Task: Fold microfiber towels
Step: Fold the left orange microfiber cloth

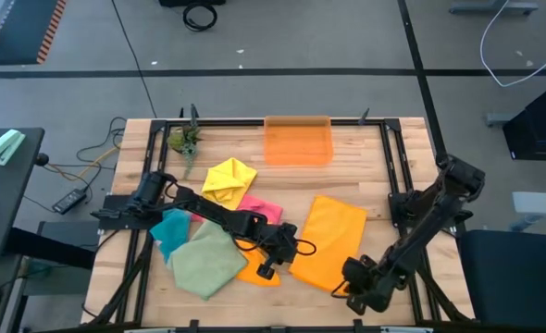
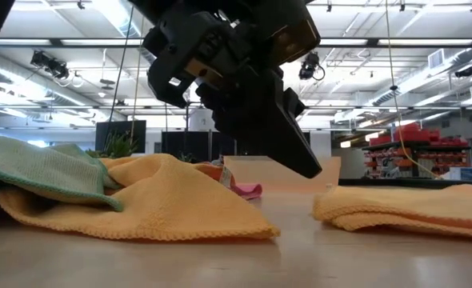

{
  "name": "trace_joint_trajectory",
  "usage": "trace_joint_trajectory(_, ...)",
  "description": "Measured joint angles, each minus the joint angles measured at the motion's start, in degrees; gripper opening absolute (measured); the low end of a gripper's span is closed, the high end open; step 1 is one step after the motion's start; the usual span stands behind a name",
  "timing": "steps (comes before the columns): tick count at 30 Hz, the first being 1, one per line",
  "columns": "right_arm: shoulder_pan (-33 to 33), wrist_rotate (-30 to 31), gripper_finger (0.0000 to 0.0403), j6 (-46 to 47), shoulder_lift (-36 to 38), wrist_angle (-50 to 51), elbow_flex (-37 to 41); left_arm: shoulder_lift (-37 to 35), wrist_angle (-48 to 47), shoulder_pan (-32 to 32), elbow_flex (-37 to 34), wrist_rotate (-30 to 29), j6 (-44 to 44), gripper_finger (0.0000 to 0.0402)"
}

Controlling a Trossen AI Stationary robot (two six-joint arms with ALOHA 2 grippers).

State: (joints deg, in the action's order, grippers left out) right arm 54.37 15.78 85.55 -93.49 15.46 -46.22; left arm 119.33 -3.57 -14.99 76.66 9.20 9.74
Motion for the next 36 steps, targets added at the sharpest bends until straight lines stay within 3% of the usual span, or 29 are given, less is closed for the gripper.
trace_joint_trajectory(3, 0.6, 7.3, 0.0002, -0.4, 0.8, 0.4, 0.0, 0.0, 0.0, 0.6, 0.0, -0.1, 0.0, 0.0030)
trace_joint_trajectory(5, -1.6, 8.1, 0.0002, -2.3, -0.1, 0.2, 0.0, 0.0, 0.0, 1.0, 0.0, -0.1, 0.0, 0.0026)
trace_joint_trajectory(8, -5.4, 4.6, 0.0002, -6.3, -2.7, -1.3, 0.0, 0.0, -0.1, 1.4, 0.0, -0.1, -0.1, 0.0015)
trace_joint_trajectory(10, -6.9, -0.8, 0.0002, -7.8, -3.8, -1.8, 0.0, 0.0, -0.1, 1.5, 0.0, -0.1, -0.4, 0.0009)
trace_joint_trajectory(14, -5.5, -7.9, 0.0002, -6.1, -3.5, -0.2, 0.0, 0.0, -0.2, 1.4, 0.0, -0.1, -0.5, 0.0009)
trace_joint_trajectory(17, -3.7, -7.4, 0.0002, -4.0, -2.1, 2.0, 0.0, 0.0, 0.0, 1.4, 0.0, -0.1, 0.1, 0.0022)
trace_joint_trajectory(21, -3.1, -0.5, 0.0002, -4.5, -0.4, 1.9, 0.0, 0.0, 0.7, 1.9, -0.1, -0.1, 0.4, 0.0029)
trace_joint_trajectory(24, -4.1, 0.7, 0.0002, -5.5, -0.7, 2.0, 0.0, 0.0, 1.1, 2.3, -0.1, -0.1, 0.5, 0.0021)
trace_joint_trajectory(28, -4.7, -4.3, 0.0002, -5.0, -1.7, 2.2, 0.4, 0.2, 2.0, 2.3, -0.1, -0.1, 0.8, 0.0008)
trace_joint_trajectory(33, -2.6, -11.9, 0.0002, 2.7, -1.4, 7.2, 0.5, 1.5, 3.6, 1.4, 0.0, -0.1, 2.2, 0.0014)
trace_joint_trajectory(36, -1.5, -10.5, 0.0002, 4.1, -0.7, 10.4, -0.4, 1.6, 3.3, 0.8, -0.1, -0.1, 4.0, 0.0028)
